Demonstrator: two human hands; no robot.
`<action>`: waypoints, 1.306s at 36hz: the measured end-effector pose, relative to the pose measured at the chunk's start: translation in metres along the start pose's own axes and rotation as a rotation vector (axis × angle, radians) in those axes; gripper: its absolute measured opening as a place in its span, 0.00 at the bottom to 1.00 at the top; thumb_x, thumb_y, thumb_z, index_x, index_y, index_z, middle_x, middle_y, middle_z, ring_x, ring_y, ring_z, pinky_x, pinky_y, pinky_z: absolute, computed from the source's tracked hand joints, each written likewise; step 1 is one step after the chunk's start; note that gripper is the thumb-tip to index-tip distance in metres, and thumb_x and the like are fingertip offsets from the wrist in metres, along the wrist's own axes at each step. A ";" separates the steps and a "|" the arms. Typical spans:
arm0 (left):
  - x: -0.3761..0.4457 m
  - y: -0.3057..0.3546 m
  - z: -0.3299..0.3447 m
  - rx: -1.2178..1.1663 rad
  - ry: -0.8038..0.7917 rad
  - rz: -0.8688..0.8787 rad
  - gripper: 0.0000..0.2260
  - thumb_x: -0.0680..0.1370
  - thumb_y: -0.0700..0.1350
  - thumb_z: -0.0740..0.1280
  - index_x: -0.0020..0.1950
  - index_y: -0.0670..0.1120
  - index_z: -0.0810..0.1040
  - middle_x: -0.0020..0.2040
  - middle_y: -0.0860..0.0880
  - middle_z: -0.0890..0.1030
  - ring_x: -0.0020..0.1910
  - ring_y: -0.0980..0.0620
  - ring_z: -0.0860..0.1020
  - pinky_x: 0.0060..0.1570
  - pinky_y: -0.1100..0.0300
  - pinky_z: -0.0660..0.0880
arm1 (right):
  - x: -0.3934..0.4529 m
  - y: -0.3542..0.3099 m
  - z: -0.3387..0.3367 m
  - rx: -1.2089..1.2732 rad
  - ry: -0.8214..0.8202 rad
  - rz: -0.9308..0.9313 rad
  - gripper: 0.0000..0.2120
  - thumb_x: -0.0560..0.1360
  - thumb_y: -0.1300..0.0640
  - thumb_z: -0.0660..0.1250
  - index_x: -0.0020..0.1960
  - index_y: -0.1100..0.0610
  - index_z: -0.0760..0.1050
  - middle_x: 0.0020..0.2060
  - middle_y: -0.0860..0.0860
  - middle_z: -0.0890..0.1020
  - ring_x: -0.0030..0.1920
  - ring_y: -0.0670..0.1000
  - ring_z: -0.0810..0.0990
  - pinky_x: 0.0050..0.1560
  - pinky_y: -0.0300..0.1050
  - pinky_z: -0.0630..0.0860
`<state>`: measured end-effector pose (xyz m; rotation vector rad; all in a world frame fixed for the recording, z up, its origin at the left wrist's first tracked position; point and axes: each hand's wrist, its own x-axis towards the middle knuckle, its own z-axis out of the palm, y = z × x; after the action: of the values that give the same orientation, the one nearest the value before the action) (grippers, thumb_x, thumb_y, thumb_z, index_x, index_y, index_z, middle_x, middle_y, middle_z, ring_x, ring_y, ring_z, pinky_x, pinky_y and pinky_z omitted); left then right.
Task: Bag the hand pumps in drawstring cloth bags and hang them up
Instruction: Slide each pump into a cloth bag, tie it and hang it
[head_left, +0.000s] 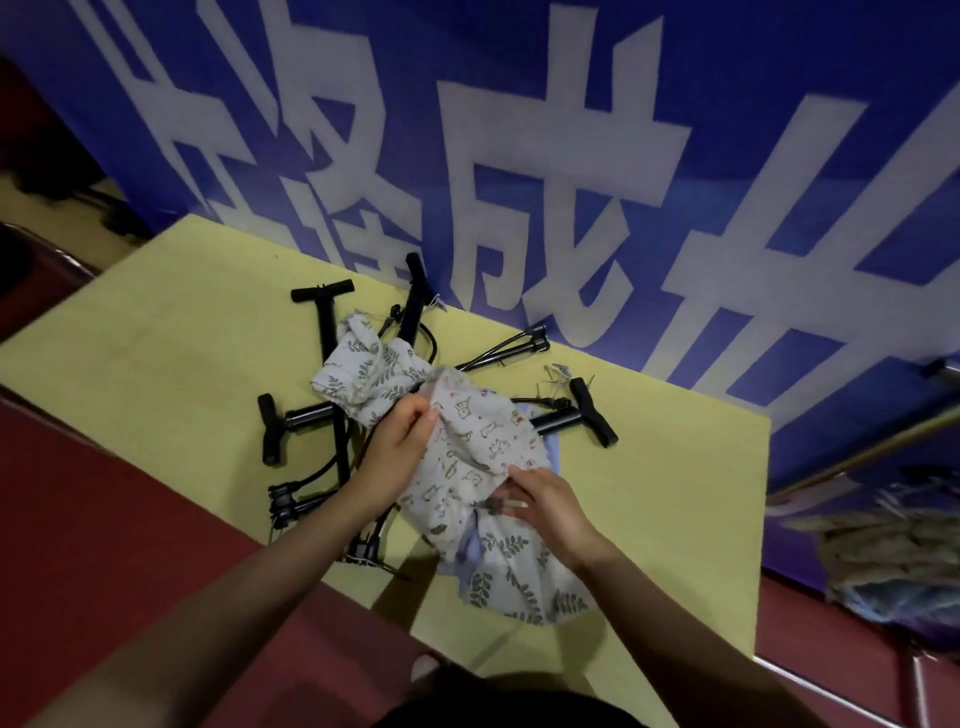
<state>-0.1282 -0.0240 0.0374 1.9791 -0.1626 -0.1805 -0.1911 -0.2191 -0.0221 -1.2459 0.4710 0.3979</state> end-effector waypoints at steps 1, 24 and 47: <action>-0.002 0.005 0.002 0.001 -0.021 0.005 0.08 0.78 0.53 0.58 0.43 0.51 0.70 0.38 0.51 0.73 0.36 0.59 0.72 0.38 0.63 0.68 | -0.003 -0.002 -0.003 0.009 0.062 -0.032 0.09 0.79 0.56 0.65 0.45 0.61 0.78 0.38 0.55 0.82 0.39 0.53 0.80 0.40 0.43 0.76; 0.058 -0.092 0.007 0.360 -0.401 -0.419 0.26 0.80 0.50 0.63 0.75 0.44 0.62 0.71 0.41 0.66 0.69 0.42 0.67 0.67 0.50 0.68 | 0.047 -0.011 0.034 -0.843 0.331 0.066 0.31 0.76 0.40 0.65 0.70 0.57 0.62 0.59 0.55 0.75 0.57 0.55 0.75 0.49 0.45 0.69; 0.063 -0.026 -0.061 -0.091 -0.730 -0.320 0.18 0.82 0.57 0.56 0.64 0.49 0.76 0.59 0.52 0.81 0.55 0.61 0.79 0.52 0.68 0.73 | 0.025 -0.039 0.098 0.287 0.497 -0.292 0.10 0.77 0.57 0.62 0.43 0.61 0.78 0.42 0.60 0.81 0.44 0.60 0.80 0.52 0.57 0.75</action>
<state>-0.0537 0.0284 0.0345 1.7581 -0.2965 -1.0968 -0.1372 -0.1344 0.0194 -1.1056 0.7271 -0.2308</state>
